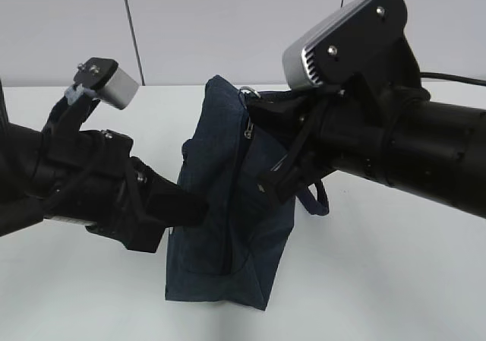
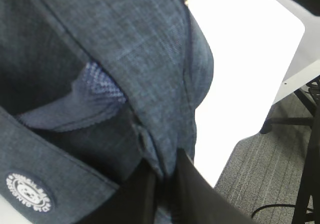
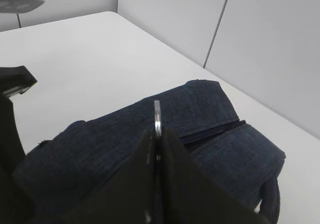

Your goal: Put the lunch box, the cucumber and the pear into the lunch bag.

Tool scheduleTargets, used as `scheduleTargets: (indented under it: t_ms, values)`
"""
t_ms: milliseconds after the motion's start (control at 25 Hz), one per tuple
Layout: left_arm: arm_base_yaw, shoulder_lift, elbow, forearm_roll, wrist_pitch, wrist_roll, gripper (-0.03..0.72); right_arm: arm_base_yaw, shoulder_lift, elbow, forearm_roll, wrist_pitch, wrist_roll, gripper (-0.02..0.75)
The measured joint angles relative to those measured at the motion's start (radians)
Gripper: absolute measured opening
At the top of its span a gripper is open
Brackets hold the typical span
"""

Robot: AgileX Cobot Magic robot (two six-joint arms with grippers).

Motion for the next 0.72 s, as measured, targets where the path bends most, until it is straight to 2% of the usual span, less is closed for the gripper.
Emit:
scheduleTargets:
  t_ms: [320,720]
  values:
    - [0.000,0.000,0.000,0.014,0.005,0.000,0.003,-0.002,0.026,-0.015,-0.090,-0.006,0.206,0.000]
    - [0.000,0.000,0.000,0.024,0.006,-0.001,0.003,-0.002,0.043,-0.070,-0.116,0.042,0.301,0.000]
